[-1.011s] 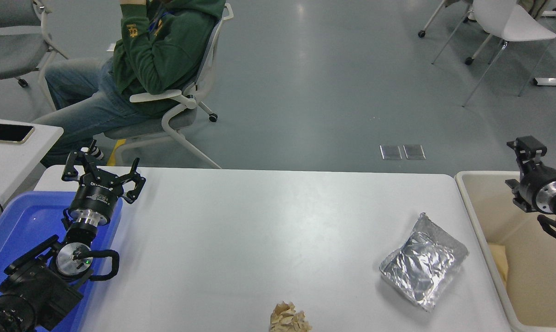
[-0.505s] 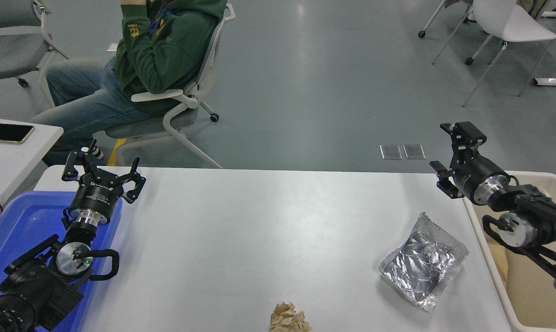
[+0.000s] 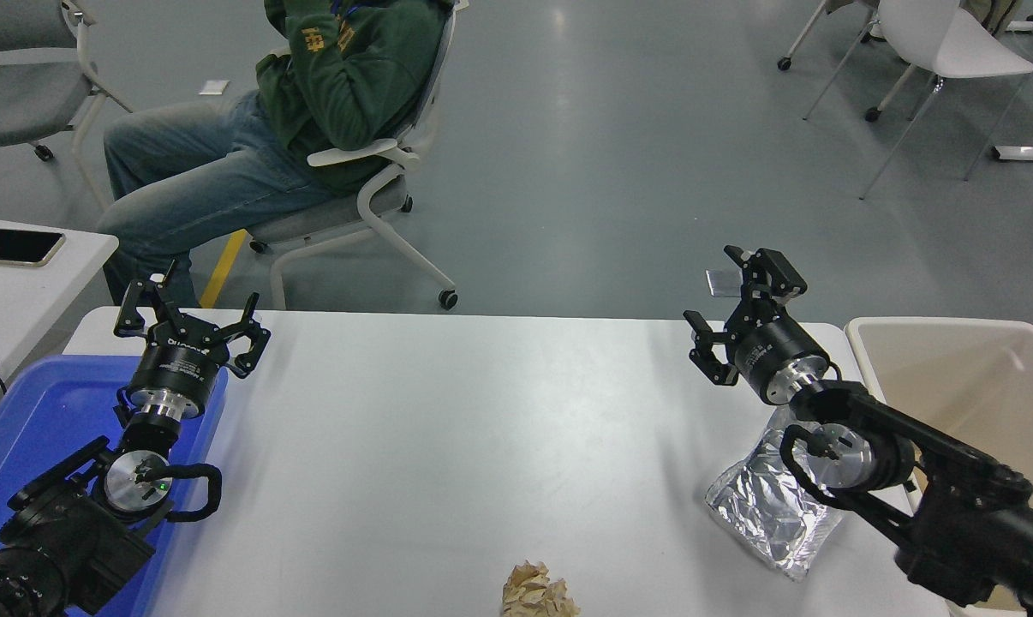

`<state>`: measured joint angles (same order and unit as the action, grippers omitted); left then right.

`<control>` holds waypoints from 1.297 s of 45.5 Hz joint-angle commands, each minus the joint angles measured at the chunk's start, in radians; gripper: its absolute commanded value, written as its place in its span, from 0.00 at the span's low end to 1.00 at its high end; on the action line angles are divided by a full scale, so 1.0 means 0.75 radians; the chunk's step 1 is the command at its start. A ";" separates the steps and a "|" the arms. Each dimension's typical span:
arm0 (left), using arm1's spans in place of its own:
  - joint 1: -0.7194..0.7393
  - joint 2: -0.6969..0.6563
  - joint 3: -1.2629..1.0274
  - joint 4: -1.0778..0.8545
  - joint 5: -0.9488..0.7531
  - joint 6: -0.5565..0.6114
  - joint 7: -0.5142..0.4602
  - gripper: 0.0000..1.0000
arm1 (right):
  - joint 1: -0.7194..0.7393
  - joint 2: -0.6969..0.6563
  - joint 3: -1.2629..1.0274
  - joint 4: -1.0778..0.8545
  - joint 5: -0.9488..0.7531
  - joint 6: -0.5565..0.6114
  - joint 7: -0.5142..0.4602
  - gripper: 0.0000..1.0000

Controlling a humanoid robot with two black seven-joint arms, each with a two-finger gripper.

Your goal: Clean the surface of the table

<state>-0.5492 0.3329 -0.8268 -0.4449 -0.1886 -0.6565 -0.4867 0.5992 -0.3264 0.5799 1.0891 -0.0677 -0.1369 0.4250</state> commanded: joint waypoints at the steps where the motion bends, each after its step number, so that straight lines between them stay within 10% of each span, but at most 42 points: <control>1: 0.000 0.000 0.000 0.000 0.000 0.000 -0.002 1.00 | -0.040 0.106 0.065 -0.029 0.015 -0.002 0.010 1.00; 59: 0.000 0.000 0.000 0.000 0.000 0.000 0.001 1.00 | -0.001 0.084 0.043 -0.164 -0.036 -0.004 0.022 1.00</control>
<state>-0.5492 0.3329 -0.8268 -0.4449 -0.1887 -0.6565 -0.4864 0.5908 -0.2214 0.6237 0.9691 -0.0798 -0.1369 0.4417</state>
